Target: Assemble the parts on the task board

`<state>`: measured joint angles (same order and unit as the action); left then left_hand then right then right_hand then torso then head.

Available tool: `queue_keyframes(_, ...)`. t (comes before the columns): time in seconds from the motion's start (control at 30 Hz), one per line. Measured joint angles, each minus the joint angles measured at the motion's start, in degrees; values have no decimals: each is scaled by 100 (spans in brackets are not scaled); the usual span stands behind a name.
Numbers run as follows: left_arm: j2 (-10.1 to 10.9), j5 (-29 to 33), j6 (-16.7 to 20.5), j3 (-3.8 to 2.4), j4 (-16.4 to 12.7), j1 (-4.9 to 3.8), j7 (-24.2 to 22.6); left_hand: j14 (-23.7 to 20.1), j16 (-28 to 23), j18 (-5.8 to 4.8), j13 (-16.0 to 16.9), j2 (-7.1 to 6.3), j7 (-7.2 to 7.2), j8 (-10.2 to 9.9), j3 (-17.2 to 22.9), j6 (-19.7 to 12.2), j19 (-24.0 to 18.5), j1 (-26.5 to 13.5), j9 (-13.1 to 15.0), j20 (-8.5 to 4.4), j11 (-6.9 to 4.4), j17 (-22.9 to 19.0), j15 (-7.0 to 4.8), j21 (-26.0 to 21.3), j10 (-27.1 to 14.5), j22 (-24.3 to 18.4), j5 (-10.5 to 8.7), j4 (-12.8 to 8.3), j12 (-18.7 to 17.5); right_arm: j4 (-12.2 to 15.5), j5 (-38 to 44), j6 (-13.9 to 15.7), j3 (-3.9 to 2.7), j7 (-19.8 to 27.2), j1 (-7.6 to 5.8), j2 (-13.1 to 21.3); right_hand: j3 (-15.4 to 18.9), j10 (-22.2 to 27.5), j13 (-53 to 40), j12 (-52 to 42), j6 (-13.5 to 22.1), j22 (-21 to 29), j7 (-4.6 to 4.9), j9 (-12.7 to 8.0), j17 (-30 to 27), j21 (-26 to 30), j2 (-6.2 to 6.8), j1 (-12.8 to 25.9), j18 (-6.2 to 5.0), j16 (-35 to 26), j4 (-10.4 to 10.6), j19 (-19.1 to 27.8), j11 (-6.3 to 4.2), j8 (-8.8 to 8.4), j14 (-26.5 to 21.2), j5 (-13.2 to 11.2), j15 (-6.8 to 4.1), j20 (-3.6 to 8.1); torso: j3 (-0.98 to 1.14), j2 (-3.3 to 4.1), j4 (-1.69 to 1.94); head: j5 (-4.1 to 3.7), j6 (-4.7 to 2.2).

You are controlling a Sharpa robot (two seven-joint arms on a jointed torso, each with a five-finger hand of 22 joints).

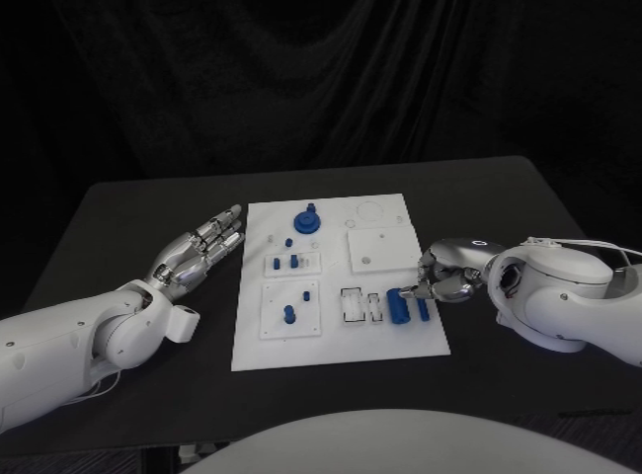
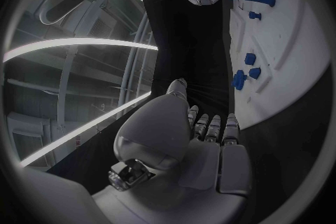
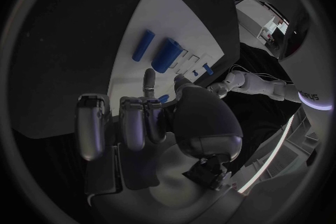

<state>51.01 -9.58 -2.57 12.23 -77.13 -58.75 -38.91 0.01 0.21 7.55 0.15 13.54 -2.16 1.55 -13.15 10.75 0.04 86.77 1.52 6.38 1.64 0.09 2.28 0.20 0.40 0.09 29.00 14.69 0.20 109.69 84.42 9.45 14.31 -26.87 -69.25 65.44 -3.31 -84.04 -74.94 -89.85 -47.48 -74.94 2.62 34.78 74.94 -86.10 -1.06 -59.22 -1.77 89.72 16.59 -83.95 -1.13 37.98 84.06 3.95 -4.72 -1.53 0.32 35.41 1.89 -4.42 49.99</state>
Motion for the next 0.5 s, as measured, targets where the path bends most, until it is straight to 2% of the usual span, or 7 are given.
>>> queue_keyframes(0.3, 23, -5, -40, 2, -13, 7, 0, -8, 0, 0, -4, 0, 0, 0, 0, 0, 0, 0, 0, 0, 0, 1, 8, 0, 0, 0, 0, 0, 0, 19, 228, -10, 1, -199, 141, -119, 7, 0, 1, 0, 0, 0, 0, 26, -1, 26, -8, 37, -1, 0, 7, 0, 0, -21, 0, 0, 0, 0, 0, 1, -10, -29, 0)
queue_keyframes(0.5, 47, -7, -71, 2, -5, 12, 0, -9, 0, 0, -5, 21, -20, 0, 16, -21, 1, 21, 1, 41, 20, -1, 49, 0, -21, 0, 0, -16, 0, -30, 353, -8, 1, -278, 228, -204, 7, 0, 1, 0, 0, 1, 0, 31, -1, 26, 14, 59, -1, -24, 7, 0, 0, -82, 0, -23, 0, 0, 1, 4, -18, 7, 0)
